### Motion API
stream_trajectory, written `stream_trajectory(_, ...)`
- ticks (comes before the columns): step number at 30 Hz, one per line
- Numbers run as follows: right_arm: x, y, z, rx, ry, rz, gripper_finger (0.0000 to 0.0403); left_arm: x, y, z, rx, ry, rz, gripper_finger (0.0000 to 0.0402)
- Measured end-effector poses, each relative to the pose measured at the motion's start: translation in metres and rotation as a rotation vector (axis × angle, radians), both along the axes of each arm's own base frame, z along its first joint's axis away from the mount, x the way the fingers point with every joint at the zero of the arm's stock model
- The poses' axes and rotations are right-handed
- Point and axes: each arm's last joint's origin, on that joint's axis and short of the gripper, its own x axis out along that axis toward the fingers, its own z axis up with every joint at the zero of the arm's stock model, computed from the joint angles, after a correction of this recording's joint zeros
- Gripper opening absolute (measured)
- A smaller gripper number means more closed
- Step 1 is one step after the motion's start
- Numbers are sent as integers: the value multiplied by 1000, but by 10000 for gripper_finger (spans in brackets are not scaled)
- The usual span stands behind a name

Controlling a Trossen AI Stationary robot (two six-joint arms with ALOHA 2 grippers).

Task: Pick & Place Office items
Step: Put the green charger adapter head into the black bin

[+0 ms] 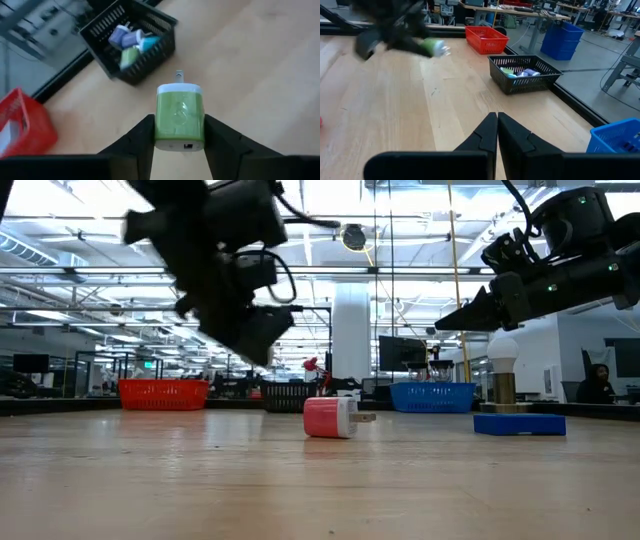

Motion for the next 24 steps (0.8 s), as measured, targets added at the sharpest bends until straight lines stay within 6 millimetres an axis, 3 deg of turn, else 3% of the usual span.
stream_trajectory(4, 0, 0, 0, 0, 1, 0, 4, -4, 68, 20, -54, 9, 23, 142)
stream_trajectory(7, 0, 0, 0, -1, 1, 0, 5, -11, 124, 22, -124, -35, 49, 141)
stream_trajectory(10, 0, 0, 0, 0, 1, 0, 8, -15, 164, 20, -194, -133, 12, 141)
stream_trajectory(14, 0, 0, 0, 0, 1, 0, 7, -18, 191, 12, -206, -189, 8, 140)
stream_trajectory(24, 0, 0, 0, 0, -2, 0, 7, -11, 221, -4, -173, -292, 29, 140)
